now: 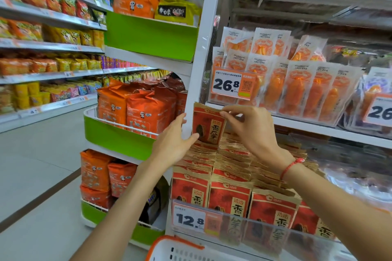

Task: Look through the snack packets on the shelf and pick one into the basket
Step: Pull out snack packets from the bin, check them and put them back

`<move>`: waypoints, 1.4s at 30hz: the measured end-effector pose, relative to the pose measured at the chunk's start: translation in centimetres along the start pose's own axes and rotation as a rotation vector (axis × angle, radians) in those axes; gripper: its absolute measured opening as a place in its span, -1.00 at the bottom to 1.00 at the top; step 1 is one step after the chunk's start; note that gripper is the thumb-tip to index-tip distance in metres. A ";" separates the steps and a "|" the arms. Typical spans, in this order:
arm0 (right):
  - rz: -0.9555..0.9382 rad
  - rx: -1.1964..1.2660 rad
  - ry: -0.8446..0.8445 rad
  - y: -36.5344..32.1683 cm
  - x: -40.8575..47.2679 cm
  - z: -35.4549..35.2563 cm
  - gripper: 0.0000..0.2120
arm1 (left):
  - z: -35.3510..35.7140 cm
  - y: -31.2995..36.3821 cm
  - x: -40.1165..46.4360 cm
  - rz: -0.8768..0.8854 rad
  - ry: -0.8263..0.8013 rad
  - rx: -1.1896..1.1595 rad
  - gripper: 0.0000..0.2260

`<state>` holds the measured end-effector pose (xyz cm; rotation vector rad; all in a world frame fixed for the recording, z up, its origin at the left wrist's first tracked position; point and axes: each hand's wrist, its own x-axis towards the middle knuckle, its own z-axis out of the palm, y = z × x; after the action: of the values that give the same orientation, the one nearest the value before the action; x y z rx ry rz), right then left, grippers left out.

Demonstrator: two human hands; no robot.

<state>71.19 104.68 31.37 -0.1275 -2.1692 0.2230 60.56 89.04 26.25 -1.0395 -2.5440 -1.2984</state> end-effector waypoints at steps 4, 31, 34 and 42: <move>-0.001 0.070 0.054 -1.4 -0.5 -2.0 -0.86 | -1.3 1.4 -1.3 0.062 -0.001 0.041 -0.36; 0.575 0.476 -0.202 -6.1 -16.5 -4.3 -0.75 | 1.3 1.5 -18.7 -0.228 -0.290 -0.608 -0.77; 0.545 0.445 -0.180 -5.7 -17.3 -4.2 -0.76 | 2.1 1.0 -19.0 -0.268 -0.305 -0.593 -0.78; 0.565 0.511 -0.059 -5.5 -17.8 -4.4 -0.75 | 1.6 1.0 -18.4 -0.284 -0.406 -0.556 -0.79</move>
<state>84.88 96.69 20.69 -0.4417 -2.0191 1.0983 75.52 80.91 18.96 -1.1512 -2.7590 -2.1609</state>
